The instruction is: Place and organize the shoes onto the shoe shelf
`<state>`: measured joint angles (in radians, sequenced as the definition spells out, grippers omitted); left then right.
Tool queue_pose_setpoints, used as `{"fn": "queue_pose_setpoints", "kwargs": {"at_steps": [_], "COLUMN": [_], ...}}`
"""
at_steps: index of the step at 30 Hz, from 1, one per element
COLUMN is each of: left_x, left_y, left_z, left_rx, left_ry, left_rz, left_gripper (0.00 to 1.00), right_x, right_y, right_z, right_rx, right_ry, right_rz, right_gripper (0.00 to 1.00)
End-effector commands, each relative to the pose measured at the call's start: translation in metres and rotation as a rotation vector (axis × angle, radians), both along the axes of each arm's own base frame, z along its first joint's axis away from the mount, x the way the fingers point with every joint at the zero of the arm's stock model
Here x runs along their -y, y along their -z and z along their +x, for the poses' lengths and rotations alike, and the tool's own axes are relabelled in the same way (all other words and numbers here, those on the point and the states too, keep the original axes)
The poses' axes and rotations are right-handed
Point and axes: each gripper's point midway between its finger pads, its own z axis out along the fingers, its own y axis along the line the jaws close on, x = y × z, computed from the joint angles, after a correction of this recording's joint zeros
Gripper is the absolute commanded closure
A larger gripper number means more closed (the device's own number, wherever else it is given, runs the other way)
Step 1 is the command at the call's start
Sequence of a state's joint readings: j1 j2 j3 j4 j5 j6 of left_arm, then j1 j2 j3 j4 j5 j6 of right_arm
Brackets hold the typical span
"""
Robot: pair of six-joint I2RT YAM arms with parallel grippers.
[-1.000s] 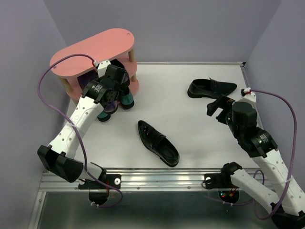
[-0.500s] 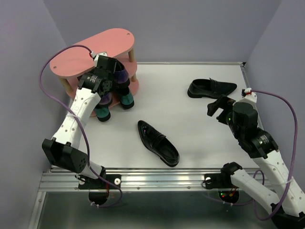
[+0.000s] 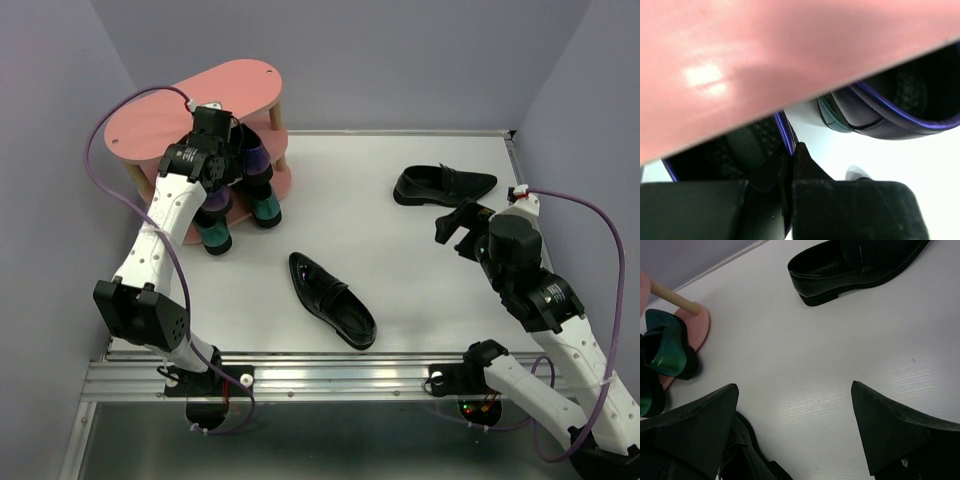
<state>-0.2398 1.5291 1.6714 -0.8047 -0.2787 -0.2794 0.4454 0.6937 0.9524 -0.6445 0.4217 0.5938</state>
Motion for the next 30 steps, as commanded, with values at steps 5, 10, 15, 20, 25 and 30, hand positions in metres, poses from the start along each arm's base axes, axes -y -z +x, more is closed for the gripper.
{"fn": "queue_pose_setpoints", "kwargs": {"at_steps": [5, 10, 15, 20, 25, 30], "left_x": [-0.012, -0.01, -0.014, -0.015, -0.016, -0.019], "left_y": [-0.061, -0.066, -0.059, -0.044, -0.036, -0.042], "left_z": [0.029, 0.029, 0.031, 0.035, 0.035, 0.03], "left_rx": [0.196, 0.204, 0.187, 0.16, 0.125, 0.134], "left_ry": [0.005, 0.018, 0.013, -0.001, -0.02, -0.037], "left_rz": [0.018, 0.014, 0.031, 0.023, 0.01, 0.014], "left_gripper": [1.0, 1.0, 1.0, 1.0, 0.91, 0.49], "right_x": [0.005, 0.006, 0.005, 0.005, 0.008, 0.008], "right_y": [-0.012, -0.012, -0.011, -0.013, -0.015, -0.016], "right_z": [0.002, 0.002, 0.002, 0.001, -0.002, -0.003], "right_rx": [0.039, 0.039, 0.034, 0.039, 0.042, 0.044], "right_ry": [0.018, 0.023, 0.019, 0.02, 0.025, 0.025], "right_rz": [-0.005, -0.005, -0.004, 0.001, -0.003, 0.002], "right_gripper": [0.0, 0.0, 0.0, 0.0, 0.0, 0.0]}}
